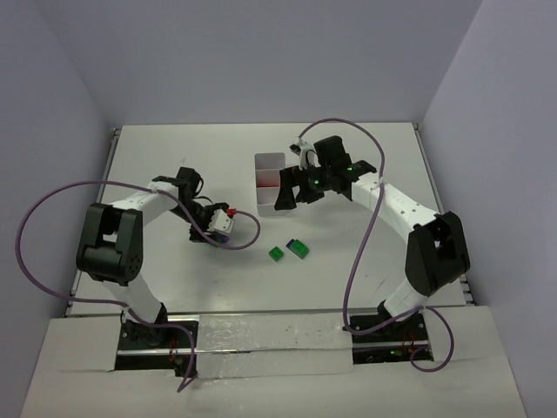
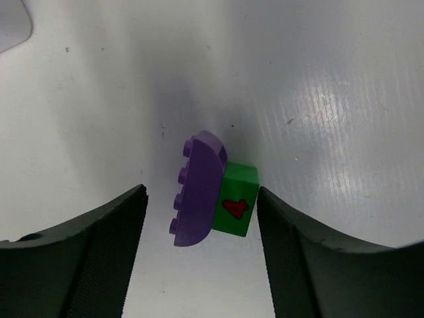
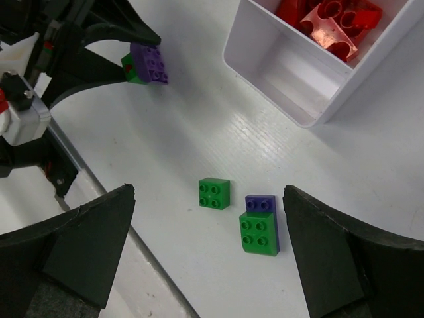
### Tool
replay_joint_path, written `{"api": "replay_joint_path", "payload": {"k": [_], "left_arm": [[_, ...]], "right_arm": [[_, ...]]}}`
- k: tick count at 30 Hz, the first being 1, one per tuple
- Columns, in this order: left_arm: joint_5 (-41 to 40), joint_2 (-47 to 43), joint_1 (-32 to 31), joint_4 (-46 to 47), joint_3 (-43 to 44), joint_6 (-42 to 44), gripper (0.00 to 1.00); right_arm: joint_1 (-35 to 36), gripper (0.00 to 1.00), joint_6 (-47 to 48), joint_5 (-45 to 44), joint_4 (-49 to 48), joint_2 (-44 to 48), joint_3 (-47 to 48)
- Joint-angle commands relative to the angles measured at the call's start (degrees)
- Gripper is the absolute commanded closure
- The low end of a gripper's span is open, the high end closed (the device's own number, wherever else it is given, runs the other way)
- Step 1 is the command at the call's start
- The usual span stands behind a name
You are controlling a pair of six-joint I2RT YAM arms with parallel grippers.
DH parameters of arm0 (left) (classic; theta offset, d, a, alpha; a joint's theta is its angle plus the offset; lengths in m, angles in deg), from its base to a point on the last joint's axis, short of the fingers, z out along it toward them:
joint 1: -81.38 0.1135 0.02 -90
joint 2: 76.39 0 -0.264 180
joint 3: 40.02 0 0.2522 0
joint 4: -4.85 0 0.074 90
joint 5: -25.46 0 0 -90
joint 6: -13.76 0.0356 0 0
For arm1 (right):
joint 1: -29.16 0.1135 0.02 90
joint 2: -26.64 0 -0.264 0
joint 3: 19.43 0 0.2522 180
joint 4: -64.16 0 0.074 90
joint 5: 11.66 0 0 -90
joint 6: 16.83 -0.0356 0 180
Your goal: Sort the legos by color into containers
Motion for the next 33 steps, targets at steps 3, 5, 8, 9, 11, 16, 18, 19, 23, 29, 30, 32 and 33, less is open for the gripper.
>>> {"api": "replay_joint_path", "payload": {"k": [3, 5, 8, 9, 11, 16, 18, 19, 23, 29, 30, 32, 33], "left_arm": [[0.02, 1.51, -0.94, -0.46, 0.11, 0.67, 0.32], [-0.47, 1.78, -0.94, 0.42, -0.51, 0.49, 0.37], [-1.39, 1.78, -1.02, 0.38, -1.27, 1.08, 0.43], [-1.81, 1.78, -1.02, 0.15, -1.35, 1.23, 0.44], [-2.7, 1.31, -1.02, 0.58, -1.94, 1.11, 0.49], [-1.66, -3.24, -1.99, 1.11, -2.39, -0.19, 0.64], [-0.4, -6.06, -2.78, 0.68, -2.14, -1.14, 0.68], [0.43, -7.84, -3.12, 0.97, -2.27, -1.73, 0.7], [1.42, -18.44, -8.77, 2.31, -3.31, -5.03, 0.76], [-0.08, -25.51, -17.79, 0.03, -2.43, -10.38, 0.8], [-0.21, -26.07, -19.07, -0.25, -2.18, -11.33, 0.81], [0.38, -26.35, -20.4, -1.07, -1.39, -12.94, 0.83], [0.64, -26.45, -20.97, -1.08, -0.8, -14.01, 0.84]], "right_arm": [[-0.42, 0.0, -0.62, 3.25, -0.33, 0.14, 0.21], [-0.51, 0.0, -0.47, 3.63, -0.36, 0.08, 0.13], [-0.48, 0.0, -0.36, 5.29, -0.33, 0.03, -0.02], [-0.51, 0.0, -0.42, 5.69, -0.45, 0.11, -0.17], [-0.47, 0.0, -1.48, 6.62, -1.85, 0.61, -1.39], [-0.48, 0.0, -4.61, 9.33, -4.39, 0.74, -3.39], [-0.47, 0.0, -6.56, 10.91, -5.42, 0.44, -4.0], [-0.46, 0.0, -7.47, 11.95, -6.15, 0.31, -4.39], [0.37, 0.01, -12.55, 20.46, -10.87, -0.68, -6.13], [5.56, 0.01, -16.85, 25.11, -16.07, 0.02, -7.24], [6.3, 0.01, -17.34, 25.45, -17.04, 0.71, -7.46], [7.22, 0.0, -17.09, 25.53, -17.66, 1.72, -7.71], [7.8, 0.0, -16.95, 25.22, -17.68, 2.15, -7.88]]}}
